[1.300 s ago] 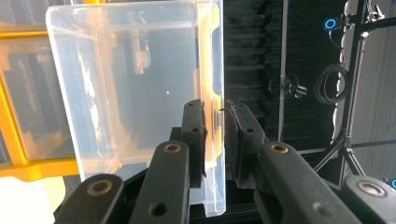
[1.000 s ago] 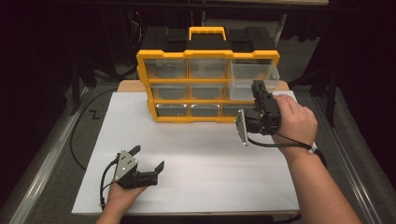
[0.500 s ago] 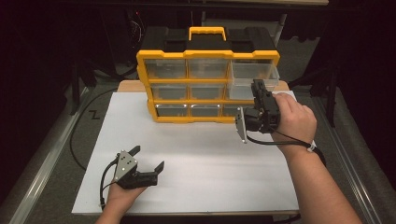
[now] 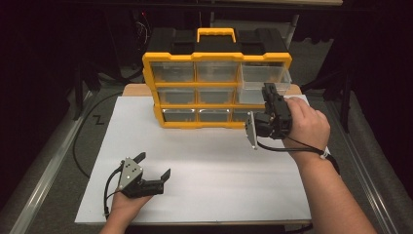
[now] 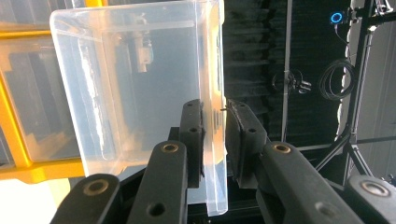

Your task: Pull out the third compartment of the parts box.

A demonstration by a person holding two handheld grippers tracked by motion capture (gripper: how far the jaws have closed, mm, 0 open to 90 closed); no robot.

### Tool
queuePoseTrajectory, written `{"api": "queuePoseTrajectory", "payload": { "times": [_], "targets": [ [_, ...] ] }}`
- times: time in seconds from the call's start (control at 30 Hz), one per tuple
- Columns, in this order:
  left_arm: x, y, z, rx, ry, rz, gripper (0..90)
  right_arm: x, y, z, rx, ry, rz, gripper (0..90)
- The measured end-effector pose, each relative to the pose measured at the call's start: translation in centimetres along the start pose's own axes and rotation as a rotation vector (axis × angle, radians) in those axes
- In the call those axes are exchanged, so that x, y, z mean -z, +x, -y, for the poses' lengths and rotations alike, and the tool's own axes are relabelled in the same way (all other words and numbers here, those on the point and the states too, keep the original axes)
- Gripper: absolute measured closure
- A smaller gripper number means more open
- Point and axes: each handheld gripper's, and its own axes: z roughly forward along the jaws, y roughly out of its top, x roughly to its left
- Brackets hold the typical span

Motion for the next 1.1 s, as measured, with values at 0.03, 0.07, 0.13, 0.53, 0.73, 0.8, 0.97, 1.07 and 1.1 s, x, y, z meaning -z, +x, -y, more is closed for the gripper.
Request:
{"api": "queuePoseTrajectory", "payload": {
  "times": [0.03,0.07,0.13,0.53,0.73,0.8,0.97,1.07,1.1],
  "targets": [
    [0.0,0.0,0.0,0.002,0.000,0.001,0.6,0.0,0.0,0.0,-0.007,0.001,-0.003,79.2],
    [0.0,0.0,0.0,0.003,0.001,0.000,0.6,0.0,0.0,0.0,-0.008,0.001,-0.005,79.2],
    [-0.1,0.0,0.0,0.004,0.003,-0.001,0.6,0.1,-0.1,0.1,0.001,-0.002,-0.008,79.1],
    [-0.3,0.0,0.1,0.002,0.015,0.002,0.6,1.2,0.1,0.4,0.015,-0.040,-0.034,58.6],
    [-0.4,-0.1,0.2,-0.001,0.019,0.005,0.6,2.1,0.7,0.8,0.012,-0.049,-0.067,54.2],
    [-0.3,0.0,0.2,0.003,0.020,0.000,0.5,2.3,0.8,0.9,0.007,-0.050,-0.070,54.0],
    [-0.3,-0.1,0.3,-0.002,0.019,-0.004,0.6,2.9,1.3,1.2,0.005,-0.058,-0.087,52.9],
    [-0.4,-0.1,0.2,-0.004,0.015,-0.004,0.6,3.2,2.1,1.4,-0.002,-0.055,-0.102,52.9],
    [-0.3,-0.1,0.2,-0.006,0.014,-0.004,0.6,3.2,2.5,1.5,-0.003,-0.051,-0.106,52.9]
  ]
}}
